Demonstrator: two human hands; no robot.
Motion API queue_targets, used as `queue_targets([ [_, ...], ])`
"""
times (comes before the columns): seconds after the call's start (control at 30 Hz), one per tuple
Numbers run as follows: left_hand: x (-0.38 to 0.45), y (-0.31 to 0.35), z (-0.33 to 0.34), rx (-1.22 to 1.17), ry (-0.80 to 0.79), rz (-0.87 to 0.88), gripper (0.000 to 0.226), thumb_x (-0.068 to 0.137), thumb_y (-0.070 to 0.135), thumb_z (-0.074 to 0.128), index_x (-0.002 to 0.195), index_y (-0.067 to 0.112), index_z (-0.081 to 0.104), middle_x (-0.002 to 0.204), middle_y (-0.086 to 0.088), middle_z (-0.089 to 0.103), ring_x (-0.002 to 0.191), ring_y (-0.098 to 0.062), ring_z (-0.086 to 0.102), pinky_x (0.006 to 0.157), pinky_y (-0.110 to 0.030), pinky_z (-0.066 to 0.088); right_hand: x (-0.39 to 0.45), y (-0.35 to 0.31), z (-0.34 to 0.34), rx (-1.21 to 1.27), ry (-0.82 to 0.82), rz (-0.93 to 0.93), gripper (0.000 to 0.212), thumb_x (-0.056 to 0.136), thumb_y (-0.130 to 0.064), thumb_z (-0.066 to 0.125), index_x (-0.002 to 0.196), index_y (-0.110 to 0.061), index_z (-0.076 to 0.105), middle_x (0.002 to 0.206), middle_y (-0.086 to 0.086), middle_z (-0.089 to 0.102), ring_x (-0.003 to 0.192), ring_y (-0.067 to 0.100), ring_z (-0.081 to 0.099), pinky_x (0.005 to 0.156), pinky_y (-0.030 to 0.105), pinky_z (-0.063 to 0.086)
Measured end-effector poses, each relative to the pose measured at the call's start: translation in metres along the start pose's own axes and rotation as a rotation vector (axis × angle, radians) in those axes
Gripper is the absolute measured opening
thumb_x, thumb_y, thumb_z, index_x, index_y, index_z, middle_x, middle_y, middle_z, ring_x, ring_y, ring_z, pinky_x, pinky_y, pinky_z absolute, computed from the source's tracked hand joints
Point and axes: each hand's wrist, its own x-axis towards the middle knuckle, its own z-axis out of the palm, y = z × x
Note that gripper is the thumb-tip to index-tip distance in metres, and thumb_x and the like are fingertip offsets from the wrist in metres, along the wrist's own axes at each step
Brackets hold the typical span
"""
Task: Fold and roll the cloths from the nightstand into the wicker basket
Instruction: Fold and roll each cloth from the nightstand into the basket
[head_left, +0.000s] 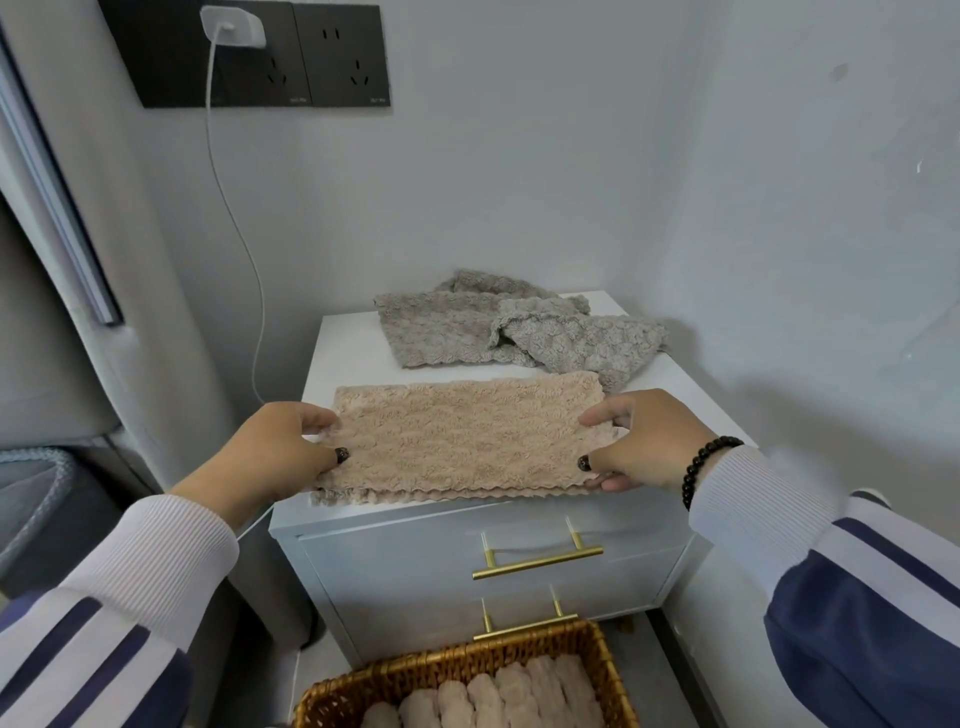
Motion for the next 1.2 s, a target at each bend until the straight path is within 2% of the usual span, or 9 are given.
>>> queue_targets([
  [0.1,-0.001,0.0,-0.002,0.046,-0.018,0.017,0.05,0.087,0.006,0.067,0.135,0.011,0.054,0.139,-0.005,0.054,0.121,-0.019,0.052,0.087,-0.018,0.037,-0.003,-0.002,0.0,0.008,-0.031,0.025,0.04,0.08,0.006,0.067,0.11,-0.019,0.059,0.145,0.011,0.039,0.067,0.022,0.071,0.066,0.029,0.06],
  [0.23,0.001,-0.001,-0.003,0.072,-0.02,-0.001,0.053,0.084,0.007,0.07,0.134,0.014,0.055,0.135,-0.005,0.056,0.121,-0.021,0.053,0.098,-0.029,0.042,-0.005,0.001,0.005,-0.029,-0.082,0.048,0.052,0.08,0.008,0.066,0.126,-0.013,0.054,0.138,0.011,0.044,0.079,0.026,0.071,0.072,0.034,0.06],
  [0.4,0.005,0.004,-0.007,-0.131,-0.005,-0.114,0.052,0.089,0.014,0.067,0.137,0.01,0.048,0.126,-0.005,0.058,0.078,-0.017,0.063,0.057,-0.026,0.056,-0.008,-0.003,0.004,-0.075,-0.107,0.046,0.056,0.085,0.008,0.059,0.137,-0.01,0.046,0.114,0.01,0.056,0.078,0.021,0.072,0.075,0.035,0.059],
  [0.53,0.01,0.001,-0.008,-0.084,0.029,-0.136,0.055,0.087,0.015,0.068,0.138,0.01,0.048,0.124,-0.006,0.059,0.08,-0.021,0.061,0.06,-0.03,0.054,-0.014,-0.007,0.002,-0.119,-0.109,0.025,0.056,0.086,0.004,0.057,0.138,-0.01,0.045,0.1,0.009,0.061,0.075,0.019,0.071,0.07,0.031,0.059],
  [0.7,0.009,0.003,-0.009,0.284,0.118,-0.044,0.052,0.088,0.028,0.065,0.135,0.013,0.05,0.133,-0.006,0.057,0.114,-0.027,0.057,0.098,-0.036,0.046,-0.023,-0.016,-0.002,-0.54,0.095,-0.071,0.013,0.089,-0.02,0.056,0.09,-0.02,0.069,0.079,-0.002,0.067,0.066,0.018,0.068,0.066,0.028,0.056],
  [0.8,0.008,0.01,-0.007,0.315,0.173,0.037,0.047,0.09,0.028,0.061,0.134,0.014,0.051,0.134,-0.005,0.057,0.122,-0.025,0.052,0.1,-0.034,0.04,-0.017,-0.022,-0.001,-0.523,0.318,-0.231,0.023,0.086,-0.024,0.057,0.07,-0.014,0.071,0.066,0.003,0.07,0.057,0.017,0.065,0.063,0.028,0.056],
  [0.97,0.002,0.033,0.022,0.24,0.148,0.24,0.037,0.098,0.022,0.045,0.134,0.014,0.052,0.135,-0.006,0.055,0.114,-0.025,0.055,0.093,-0.029,0.042,-0.001,-0.029,0.028,-0.376,0.351,-0.495,0.016,0.091,-0.02,0.056,0.088,-0.016,0.071,0.098,-0.004,0.063,0.087,0.012,0.059,0.08,0.023,0.048],
  [1.1,0.003,0.045,0.054,0.184,0.135,0.303,0.028,0.101,0.025,0.037,0.111,0.011,0.059,0.1,-0.005,0.061,0.088,-0.021,0.056,0.063,-0.025,0.035,0.017,-0.026,0.058,-0.313,0.342,-0.695,0.016,0.089,-0.012,0.058,0.099,-0.009,0.071,0.113,0.0,0.061,0.11,0.011,0.051,0.085,-0.001,0.026],
  [1.2,0.007,0.051,0.067,0.178,0.158,0.343,0.023,0.101,0.017,0.037,0.106,0.006,0.057,0.102,-0.011,0.058,0.096,-0.024,0.053,0.071,-0.025,0.031,0.023,-0.03,0.073,-0.241,0.358,-0.718,0.023,0.088,-0.003,0.053,0.104,-0.006,0.069,0.118,0.005,0.06,0.114,0.015,0.051,0.09,0.007,0.029],
])
